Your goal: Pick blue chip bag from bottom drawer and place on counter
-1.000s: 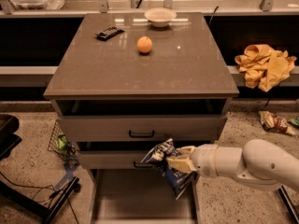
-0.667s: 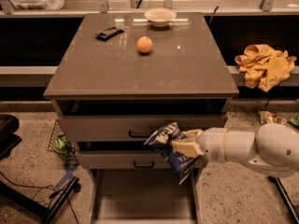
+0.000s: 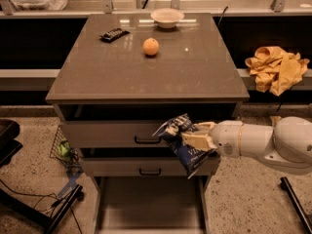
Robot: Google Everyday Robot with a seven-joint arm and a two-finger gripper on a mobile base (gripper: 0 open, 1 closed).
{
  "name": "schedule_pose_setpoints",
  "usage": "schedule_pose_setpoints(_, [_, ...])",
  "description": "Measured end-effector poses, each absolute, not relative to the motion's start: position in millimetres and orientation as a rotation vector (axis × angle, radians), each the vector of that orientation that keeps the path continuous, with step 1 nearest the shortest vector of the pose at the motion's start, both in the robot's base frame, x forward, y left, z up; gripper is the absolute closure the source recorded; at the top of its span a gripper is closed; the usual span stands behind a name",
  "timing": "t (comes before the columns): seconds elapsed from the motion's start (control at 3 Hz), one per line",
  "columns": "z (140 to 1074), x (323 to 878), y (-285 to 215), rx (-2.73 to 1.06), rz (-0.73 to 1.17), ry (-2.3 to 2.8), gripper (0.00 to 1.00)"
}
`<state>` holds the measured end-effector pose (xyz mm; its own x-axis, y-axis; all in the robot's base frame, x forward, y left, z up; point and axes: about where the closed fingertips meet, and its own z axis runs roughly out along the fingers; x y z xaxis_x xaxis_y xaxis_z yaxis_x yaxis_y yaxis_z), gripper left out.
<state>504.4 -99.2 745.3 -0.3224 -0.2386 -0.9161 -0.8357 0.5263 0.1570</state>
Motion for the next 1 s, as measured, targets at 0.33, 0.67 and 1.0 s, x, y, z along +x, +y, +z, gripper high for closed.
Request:
schedule_pose_setpoints(0.33, [783, 510, -107, -0.884, 0.713, 1.826, 1.0])
schedule_pose_setpoints(0.67, [828, 523, -114, -0.888, 0.639, 1.8, 1.0])
schedule_pose_setpoints(1.0, [859, 553, -122, -0.882, 0.591, 1.775, 1.0])
